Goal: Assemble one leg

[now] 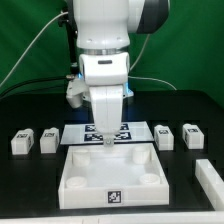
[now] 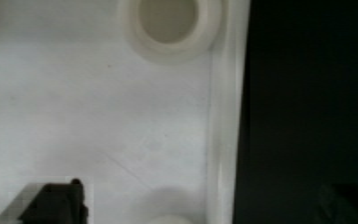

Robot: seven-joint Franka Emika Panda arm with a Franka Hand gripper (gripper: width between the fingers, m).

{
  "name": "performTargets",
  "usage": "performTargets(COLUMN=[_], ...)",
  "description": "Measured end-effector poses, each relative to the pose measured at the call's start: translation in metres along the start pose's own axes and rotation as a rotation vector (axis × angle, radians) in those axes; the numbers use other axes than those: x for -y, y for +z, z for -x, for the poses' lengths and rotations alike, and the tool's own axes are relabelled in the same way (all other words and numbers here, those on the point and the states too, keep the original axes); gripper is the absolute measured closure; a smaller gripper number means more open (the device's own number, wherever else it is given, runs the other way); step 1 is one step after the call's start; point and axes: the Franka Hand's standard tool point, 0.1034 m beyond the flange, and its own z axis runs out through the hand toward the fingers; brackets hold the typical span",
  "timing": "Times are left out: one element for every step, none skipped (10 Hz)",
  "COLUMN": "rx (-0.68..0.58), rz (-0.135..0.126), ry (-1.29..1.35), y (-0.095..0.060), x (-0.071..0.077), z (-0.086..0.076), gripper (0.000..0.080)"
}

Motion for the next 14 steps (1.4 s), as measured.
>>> performTargets(rx=[-0.005, -0.008, -0.012, -0.013, -0.013, -0.013, -0.013, -0.013, -0.013, -0.013, -0.013, -0.013, -0.013, -0.013], rz=[-0.013, -0.031, -0.028, -0.021, -0.022, -0.023, -0.023, -0.024, -0.024, -0.024, -0.017, -0.015, -0.011, -0.009], ry=[0.004, 0.007, 0.010, 0.011, 0.011, 0.011, 0.012, 0.012, 0.012, 0.013, 0.013, 0.013, 0.013, 0.013], y=[0.011, 0.021, 0.027, 0.029, 0.029, 0.030, 0.030, 0.030, 0.030, 0.030, 0.029, 0.029, 0.029, 0.029], x=[0.005, 0.011, 0.012, 0.011, 0.011, 0.011, 0.011, 0.011, 0.011, 0.011, 0.010, 0.009, 0.009, 0.008], z=[-0.001, -0.001, 0.000, 0.000, 0.000, 0.000, 0.000, 0.001, 0.001, 0.001, 0.001, 0.001, 0.001, 0.001], gripper=[0.0150, 0.0150, 0.0150, 0.0150, 0.0150, 0.0251, 0.0387, 0.0387, 0.0583, 0.0714, 0.0737, 0.0737, 0.0737, 0.0737])
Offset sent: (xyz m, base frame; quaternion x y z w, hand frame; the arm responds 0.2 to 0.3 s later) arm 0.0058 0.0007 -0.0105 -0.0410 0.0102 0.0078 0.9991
